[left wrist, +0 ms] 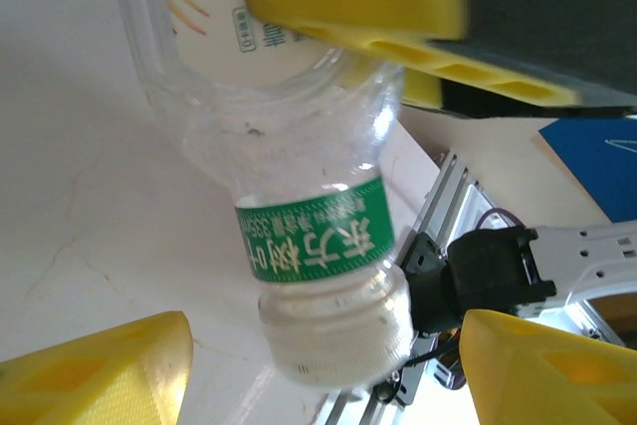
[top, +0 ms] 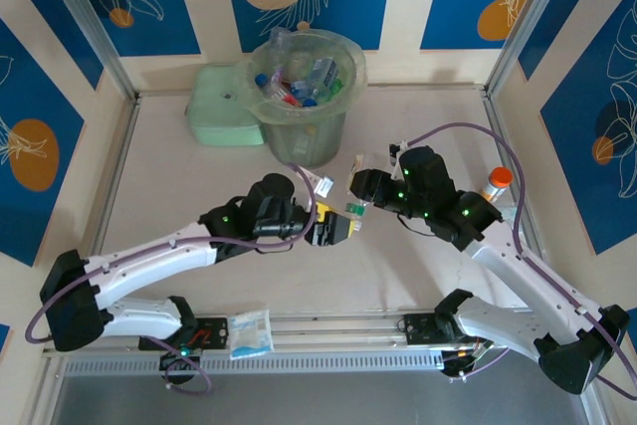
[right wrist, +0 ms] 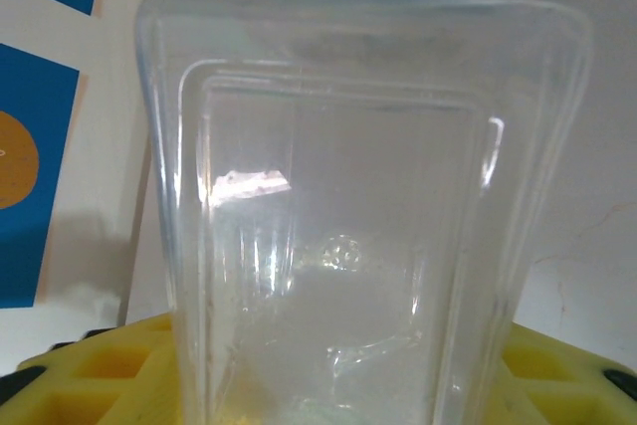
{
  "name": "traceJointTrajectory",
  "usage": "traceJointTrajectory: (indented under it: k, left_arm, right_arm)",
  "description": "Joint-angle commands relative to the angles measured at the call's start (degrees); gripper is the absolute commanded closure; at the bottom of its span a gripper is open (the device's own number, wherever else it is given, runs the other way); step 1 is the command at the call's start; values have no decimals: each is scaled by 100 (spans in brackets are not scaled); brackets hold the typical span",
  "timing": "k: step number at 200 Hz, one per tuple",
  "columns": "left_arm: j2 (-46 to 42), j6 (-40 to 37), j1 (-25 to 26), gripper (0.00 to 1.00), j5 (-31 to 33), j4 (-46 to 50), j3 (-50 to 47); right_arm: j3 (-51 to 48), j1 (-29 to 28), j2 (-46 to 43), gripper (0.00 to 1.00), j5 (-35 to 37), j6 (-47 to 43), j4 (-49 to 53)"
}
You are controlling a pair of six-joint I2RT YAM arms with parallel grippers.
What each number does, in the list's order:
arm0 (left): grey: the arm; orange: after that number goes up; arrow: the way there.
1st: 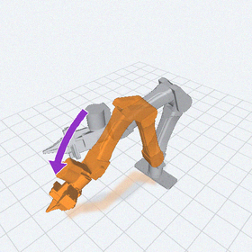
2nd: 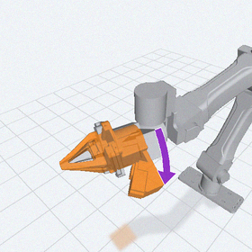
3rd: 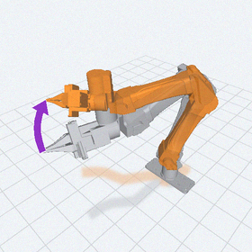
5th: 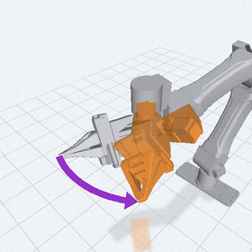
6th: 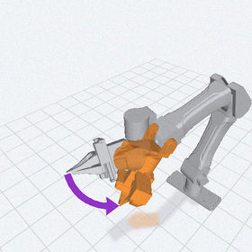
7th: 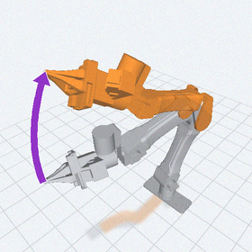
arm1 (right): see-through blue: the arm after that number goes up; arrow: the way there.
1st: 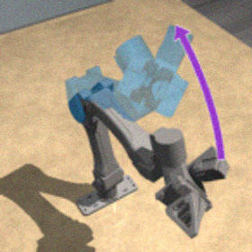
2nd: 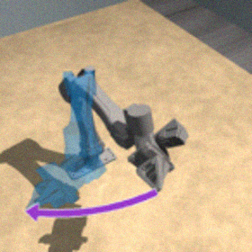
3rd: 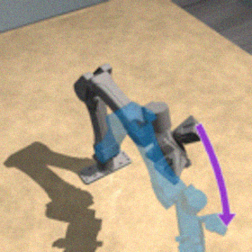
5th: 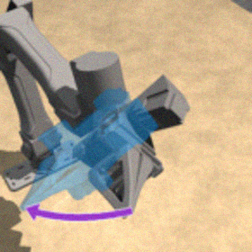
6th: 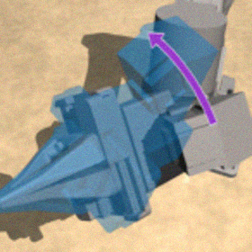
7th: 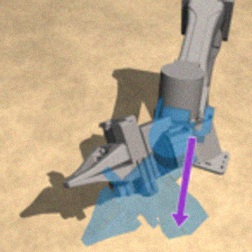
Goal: Put the plastic bottles in the bin
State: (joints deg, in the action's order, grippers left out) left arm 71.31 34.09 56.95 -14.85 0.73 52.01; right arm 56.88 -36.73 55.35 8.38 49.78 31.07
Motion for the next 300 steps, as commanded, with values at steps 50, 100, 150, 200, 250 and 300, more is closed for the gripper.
traceJointTrajectory:
  k: [50,100,150,200,250,300]
  left_arm:
    - [456,116,106,42,-108,-407,152]
    - [481,112,132,51,-84,-433,156]
    - [389,102,141,63,194,-419,143]
    - [157,42,124,77,1035,352,451]
    - [-12,-405,-261,77,2341,1711,1948]
    - [1188,-135,-1738,79,2551,2627,4222]
  right_arm:
    - [16,32,-30,46,-346,224,-285]
    - [16,26,-15,46,-369,254,-296]
    - [63,33,-44,43,-305,278,-277]
    - [857,257,-276,11,487,-1,680]
    - [930,866,-823,11,516,-198,1280]
    - [584,931,-1099,12,453,-133,1417]
